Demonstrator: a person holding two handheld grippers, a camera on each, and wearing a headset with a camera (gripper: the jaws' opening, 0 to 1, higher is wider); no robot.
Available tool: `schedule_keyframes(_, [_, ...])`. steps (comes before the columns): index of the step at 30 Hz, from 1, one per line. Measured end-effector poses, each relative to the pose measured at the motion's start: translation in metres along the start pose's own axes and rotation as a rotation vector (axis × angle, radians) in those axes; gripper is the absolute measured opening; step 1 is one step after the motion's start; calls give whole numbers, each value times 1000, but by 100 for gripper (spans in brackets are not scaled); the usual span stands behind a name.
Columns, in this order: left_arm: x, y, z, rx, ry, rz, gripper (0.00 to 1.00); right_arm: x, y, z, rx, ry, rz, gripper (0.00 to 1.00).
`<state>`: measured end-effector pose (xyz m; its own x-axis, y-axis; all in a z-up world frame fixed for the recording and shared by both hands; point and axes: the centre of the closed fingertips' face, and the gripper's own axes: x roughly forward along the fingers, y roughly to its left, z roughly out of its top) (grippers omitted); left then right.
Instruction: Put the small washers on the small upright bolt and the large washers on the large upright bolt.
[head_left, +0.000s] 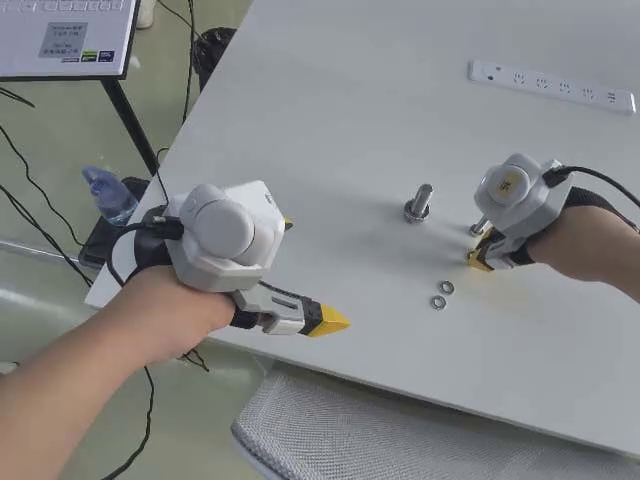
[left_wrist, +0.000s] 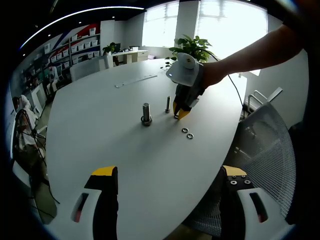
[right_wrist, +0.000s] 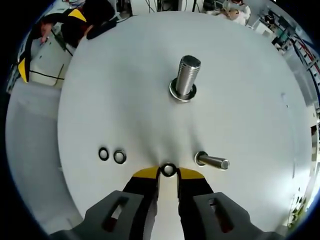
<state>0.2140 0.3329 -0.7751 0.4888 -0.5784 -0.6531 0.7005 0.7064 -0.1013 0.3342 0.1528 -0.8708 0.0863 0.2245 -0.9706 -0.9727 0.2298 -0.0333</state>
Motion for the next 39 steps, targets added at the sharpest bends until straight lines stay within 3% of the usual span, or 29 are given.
schedule_keyframes(16, [-2, -6, 0, 6, 4, 0, 82, 0, 0, -2, 13, 22, -9, 13])
schedule_keyframes(39, [-1, -1, 2, -1, -7, 1, 83, -30, -7, -9, 87, 25, -4, 12])
